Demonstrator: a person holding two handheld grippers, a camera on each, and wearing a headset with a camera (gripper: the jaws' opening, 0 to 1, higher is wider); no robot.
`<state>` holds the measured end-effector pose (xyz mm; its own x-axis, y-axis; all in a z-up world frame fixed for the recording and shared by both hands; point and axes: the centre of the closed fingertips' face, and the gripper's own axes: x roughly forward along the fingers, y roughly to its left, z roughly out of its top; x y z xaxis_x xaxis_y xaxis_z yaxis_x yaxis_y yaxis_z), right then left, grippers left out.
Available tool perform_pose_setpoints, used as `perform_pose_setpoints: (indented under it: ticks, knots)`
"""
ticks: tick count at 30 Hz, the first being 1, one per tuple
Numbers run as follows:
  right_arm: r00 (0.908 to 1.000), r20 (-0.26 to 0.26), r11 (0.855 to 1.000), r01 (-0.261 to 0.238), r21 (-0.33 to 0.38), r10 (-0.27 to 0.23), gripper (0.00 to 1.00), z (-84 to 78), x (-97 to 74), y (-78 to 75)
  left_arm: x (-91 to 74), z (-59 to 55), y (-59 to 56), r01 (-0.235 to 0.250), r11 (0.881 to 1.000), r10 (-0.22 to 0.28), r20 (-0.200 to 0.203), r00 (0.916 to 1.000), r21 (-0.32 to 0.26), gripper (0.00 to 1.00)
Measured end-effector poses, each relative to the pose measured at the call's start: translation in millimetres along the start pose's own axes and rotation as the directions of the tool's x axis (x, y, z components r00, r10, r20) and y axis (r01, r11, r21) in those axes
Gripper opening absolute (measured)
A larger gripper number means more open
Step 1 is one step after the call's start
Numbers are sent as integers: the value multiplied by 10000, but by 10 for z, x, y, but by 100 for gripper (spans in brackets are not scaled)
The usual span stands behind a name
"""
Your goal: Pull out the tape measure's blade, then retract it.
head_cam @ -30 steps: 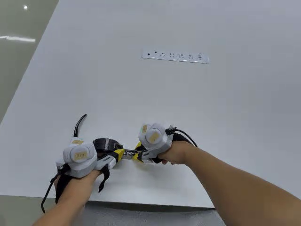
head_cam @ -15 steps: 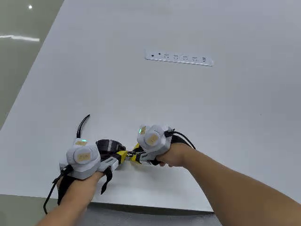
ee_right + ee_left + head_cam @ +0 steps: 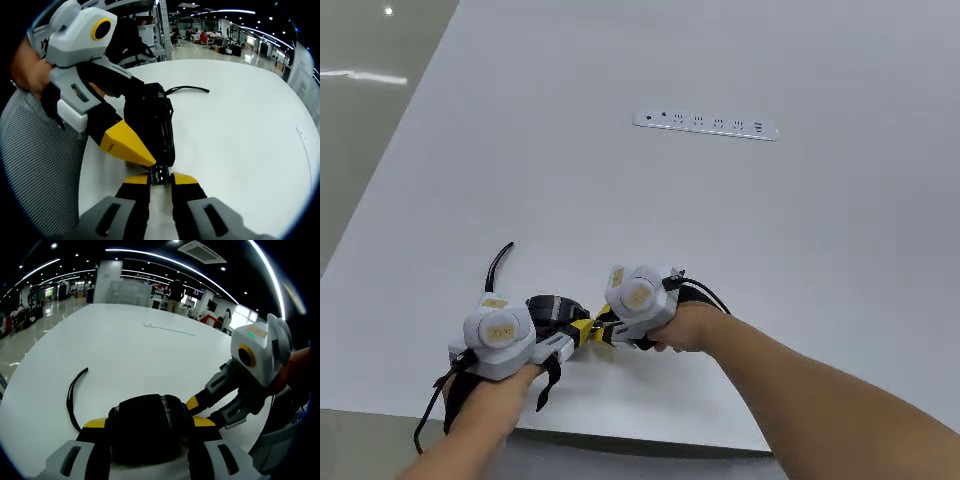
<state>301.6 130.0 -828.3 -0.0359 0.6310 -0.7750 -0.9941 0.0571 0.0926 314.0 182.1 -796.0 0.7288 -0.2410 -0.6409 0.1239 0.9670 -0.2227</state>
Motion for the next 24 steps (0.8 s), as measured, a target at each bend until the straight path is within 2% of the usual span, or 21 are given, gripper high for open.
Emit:
perform_pose_setpoints:
  ticks: [6,14,24]
  knots:
    - [10000,67,10000,51,53,-52,15,-3,-15,-6,2,-2,1,5,10000,-5,-1,10000,-7,59]
    - [10000,-53,9994,77,-329,-79,15,-21,-24,5,-1,-9,2,25,10000,-25,-3,10000,-19,59]
    - [9999,-123,9989,-96,-456,90,14,23,-3,9,-5,-10,4,30,10000,-30,-10,10000,-27,59]
